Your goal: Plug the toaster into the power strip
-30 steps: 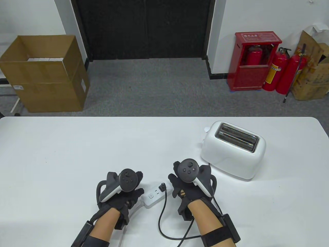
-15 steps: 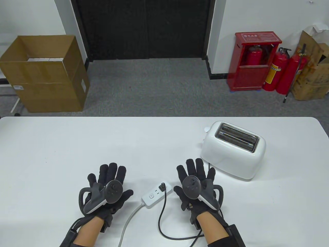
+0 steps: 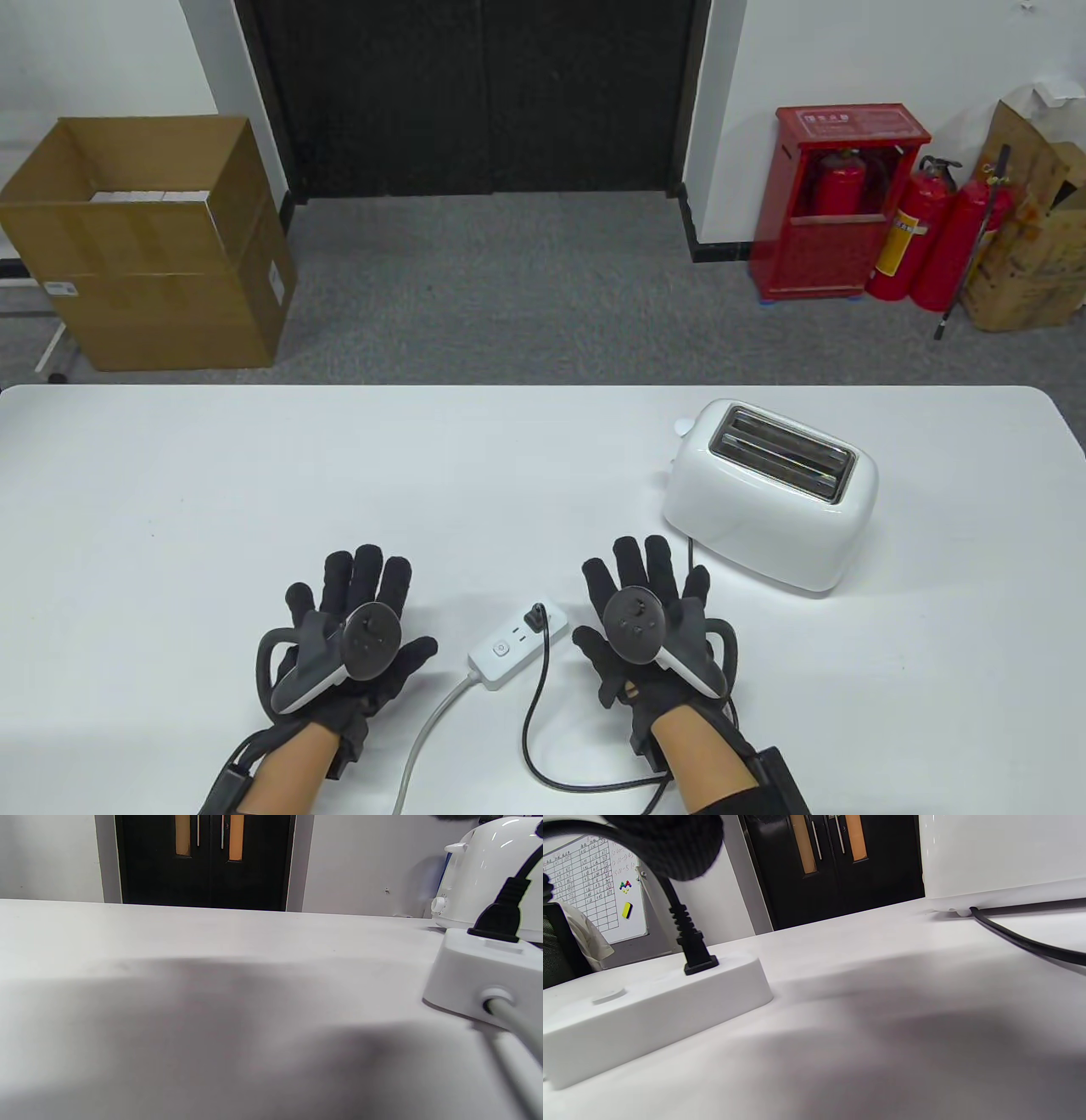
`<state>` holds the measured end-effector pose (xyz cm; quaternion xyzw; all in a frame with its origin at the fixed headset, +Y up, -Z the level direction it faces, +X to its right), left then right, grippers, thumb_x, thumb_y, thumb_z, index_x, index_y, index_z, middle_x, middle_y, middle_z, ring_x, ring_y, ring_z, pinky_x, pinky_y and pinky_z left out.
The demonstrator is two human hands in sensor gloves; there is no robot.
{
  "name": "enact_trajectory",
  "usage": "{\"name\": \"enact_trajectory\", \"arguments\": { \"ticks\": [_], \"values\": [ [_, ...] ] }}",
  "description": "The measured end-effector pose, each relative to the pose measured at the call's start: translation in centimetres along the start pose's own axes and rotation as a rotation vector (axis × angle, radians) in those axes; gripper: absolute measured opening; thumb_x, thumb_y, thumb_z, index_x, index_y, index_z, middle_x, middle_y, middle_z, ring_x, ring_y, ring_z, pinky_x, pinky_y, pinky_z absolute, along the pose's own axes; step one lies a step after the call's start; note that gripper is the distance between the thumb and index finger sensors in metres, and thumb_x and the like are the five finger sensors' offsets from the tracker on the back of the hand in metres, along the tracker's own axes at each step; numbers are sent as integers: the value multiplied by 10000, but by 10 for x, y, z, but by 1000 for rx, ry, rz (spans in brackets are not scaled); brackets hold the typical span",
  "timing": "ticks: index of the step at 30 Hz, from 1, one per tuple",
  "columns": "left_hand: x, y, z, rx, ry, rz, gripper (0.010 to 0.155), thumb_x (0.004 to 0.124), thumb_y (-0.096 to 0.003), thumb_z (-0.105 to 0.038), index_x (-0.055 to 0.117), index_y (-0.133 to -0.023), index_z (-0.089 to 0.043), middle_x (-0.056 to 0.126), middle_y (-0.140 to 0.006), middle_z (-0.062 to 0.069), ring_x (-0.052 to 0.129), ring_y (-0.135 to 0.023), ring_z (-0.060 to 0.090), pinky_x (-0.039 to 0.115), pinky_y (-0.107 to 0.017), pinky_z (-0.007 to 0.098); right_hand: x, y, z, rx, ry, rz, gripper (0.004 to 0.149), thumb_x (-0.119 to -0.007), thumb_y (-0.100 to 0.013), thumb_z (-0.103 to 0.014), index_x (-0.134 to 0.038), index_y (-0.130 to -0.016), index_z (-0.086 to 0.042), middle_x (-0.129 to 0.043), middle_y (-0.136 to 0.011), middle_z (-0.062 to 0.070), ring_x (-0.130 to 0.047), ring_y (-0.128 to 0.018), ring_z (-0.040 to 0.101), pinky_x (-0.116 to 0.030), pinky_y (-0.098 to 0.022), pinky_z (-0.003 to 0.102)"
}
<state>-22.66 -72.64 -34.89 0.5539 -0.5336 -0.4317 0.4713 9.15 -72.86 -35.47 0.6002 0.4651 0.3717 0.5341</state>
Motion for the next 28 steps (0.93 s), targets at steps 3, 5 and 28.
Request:
{"name": "enact_trajectory", "arguments": {
  "ticks": [3,5,28],
  "values": [
    [3,-1,-1,3,0,12,914,564,-419,-723,123,-1110,-319,110,-1218,65,97,-1113,414,180,-636,763,-2,-2,0,0,6,-15,764,-703,-424,-578,-362,-1077,-379,-179,-1204,7,45,-1035,316,-71,-631,725],
    [4,-1,-3,8,-12,16,914,564,-419,-723,123,-1110,-320,107,-1218,62,96,-1114,411,180,-637,763,-4,-4,0,0,6,-28,767,-704,-422,-581,-362,-1079,-380,-177,-1204,8,47,-1035,315,-70,-630,725],
    [10,-2,-3,20,-19,21,916,576,-419,-717,141,-1112,-303,110,-1217,57,98,-1116,404,177,-638,761,-6,-3,-1,-18,12,-38,747,-706,-424,-568,-406,-1077,-362,-204,-1203,21,36,-1034,325,-70,-624,727]
  ]
}}
Point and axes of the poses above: the tracker on the back of each hand, its own z axis roughly to the little-finger side, its own y axis roughly from the fingertips to the wrist, x = y × z, the point moved 1 cm from there along -y, roughly from the wrist to the fingertips
